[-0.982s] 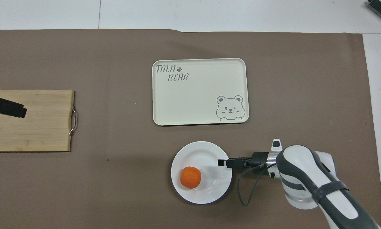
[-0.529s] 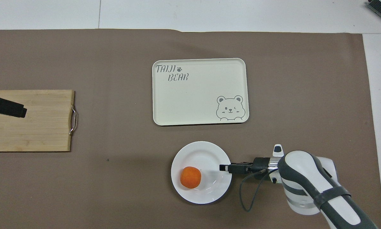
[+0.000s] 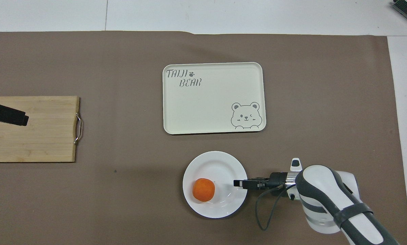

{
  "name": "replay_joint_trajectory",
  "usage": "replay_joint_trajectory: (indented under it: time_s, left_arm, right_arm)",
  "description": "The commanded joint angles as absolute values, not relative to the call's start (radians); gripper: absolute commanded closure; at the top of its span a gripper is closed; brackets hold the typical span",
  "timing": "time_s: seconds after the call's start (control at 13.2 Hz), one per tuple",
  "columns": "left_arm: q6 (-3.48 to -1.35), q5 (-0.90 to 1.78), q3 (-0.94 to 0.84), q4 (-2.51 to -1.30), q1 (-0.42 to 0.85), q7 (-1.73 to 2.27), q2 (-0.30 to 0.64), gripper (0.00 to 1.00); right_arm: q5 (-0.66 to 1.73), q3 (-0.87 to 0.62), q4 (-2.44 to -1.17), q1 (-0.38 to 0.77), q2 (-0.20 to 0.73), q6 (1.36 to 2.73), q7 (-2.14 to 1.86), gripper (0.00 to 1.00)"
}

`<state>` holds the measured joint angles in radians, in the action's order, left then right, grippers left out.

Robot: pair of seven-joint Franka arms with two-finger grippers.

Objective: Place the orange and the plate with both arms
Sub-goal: 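Slide the plate with the right gripper onto the bear tray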

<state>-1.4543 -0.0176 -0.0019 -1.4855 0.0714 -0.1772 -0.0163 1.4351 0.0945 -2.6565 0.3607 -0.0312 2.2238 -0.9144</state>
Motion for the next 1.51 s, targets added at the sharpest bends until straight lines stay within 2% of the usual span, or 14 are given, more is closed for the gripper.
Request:
replay_joint_trajectory:
  time_s: [0.0,0.23,0.83,1.44]
  left_arm:
    - [-1.450,-0.028,-0.011,-1.488,0.061,-0.166,-0.029,0.00]
    - [-1.450,-0.028,-0.011,-1.488,0.061,-0.166,-0.029,0.00]
    - [-1.450,-0.028,-0.011,-1.488,0.061,-0.166,-0.029,0.00]
    - [-1.450,-0.028,-0.011,-1.488,0.061,-0.166,-0.029,0.00]
  right_arm:
    - [1.470,0.089,-2.675,0.365,-0.057,2.238,-0.913,0.71]
    - [1.470,0.089,-2.672,0.365,-0.052,2.241,-0.910,0.99]
    - [1.466,0.087,-2.626,0.365,-0.026,2.235,-0.907,1.00]
    - [1.466,0.091,-2.568,0.333,-0.014,2.145,-0.884,1.00]
